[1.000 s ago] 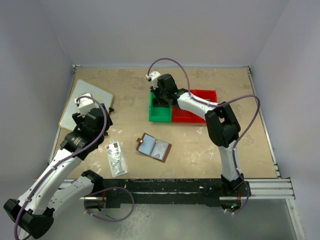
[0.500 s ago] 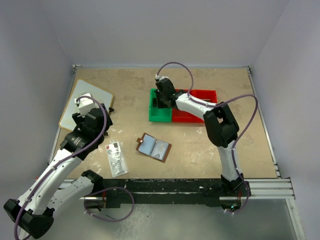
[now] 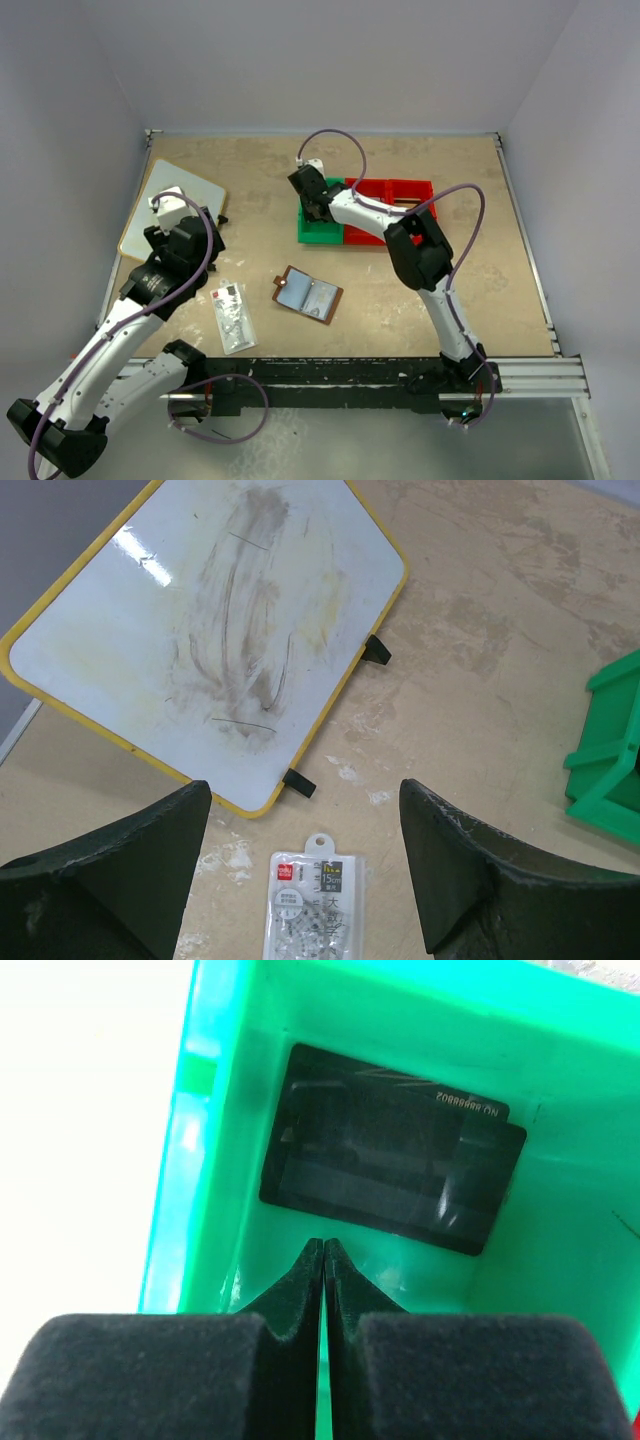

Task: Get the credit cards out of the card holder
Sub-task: Adjust the credit card in the storage box.

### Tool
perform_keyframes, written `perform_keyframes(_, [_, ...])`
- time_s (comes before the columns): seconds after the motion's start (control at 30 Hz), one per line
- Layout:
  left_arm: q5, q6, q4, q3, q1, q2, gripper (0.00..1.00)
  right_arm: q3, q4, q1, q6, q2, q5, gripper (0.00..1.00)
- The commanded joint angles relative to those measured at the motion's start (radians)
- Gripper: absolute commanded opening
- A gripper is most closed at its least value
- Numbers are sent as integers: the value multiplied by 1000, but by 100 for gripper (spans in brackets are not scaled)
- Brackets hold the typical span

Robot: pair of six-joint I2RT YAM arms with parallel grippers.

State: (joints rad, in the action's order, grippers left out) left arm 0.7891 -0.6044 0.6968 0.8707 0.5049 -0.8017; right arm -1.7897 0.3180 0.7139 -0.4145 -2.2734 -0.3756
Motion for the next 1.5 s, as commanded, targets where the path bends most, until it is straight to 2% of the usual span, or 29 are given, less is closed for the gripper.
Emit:
perform_keyframes(0.0, [13,25,-31,2,-5,14,74,-70,51,-3,-42,-36,-80,4])
perform_keyframes(0.37, [-3,29,-31,2,-5,7,74,-74,69,-3,-73,-84,-245,5])
perform_keyframes(0.47, [-4,29,-31,3,-4,6,74,-74,65,-5,-69,-82,-217,5])
perform_keyframes(0.63, [-7,29,-32,2,-4,6,74,-85,44,-5,-43,-23,-83,8])
perform_keyframes(0.83, [-37,36,-30,6,-5,-19,75,-57,6,-1,-2,179,-73,15])
perform_keyframes(0.97, [-46,31,-32,1,-4,-24,75,90,-58,15,7,372,-17,16])
perform_keyframes(1.07, [-67,12,-17,1,-5,-40,75,250,-128,45,-29,517,22,22])
perform_keyframes(1.13, [-88,-56,16,4,-5,-50,75,383,-187,54,-69,608,93,25])
perform_keyframes(1.2, [-194,-128,17,-27,-4,-57,75,549,-272,56,-102,686,187,27])
perform_keyframes(1.33, [-428,-211,-53,-124,-3,-38,75,778,-440,62,-142,784,394,29])
perform_keyframes(1.47, [-587,-249,-181,-232,-3,11,75,906,-496,92,-152,822,450,32])
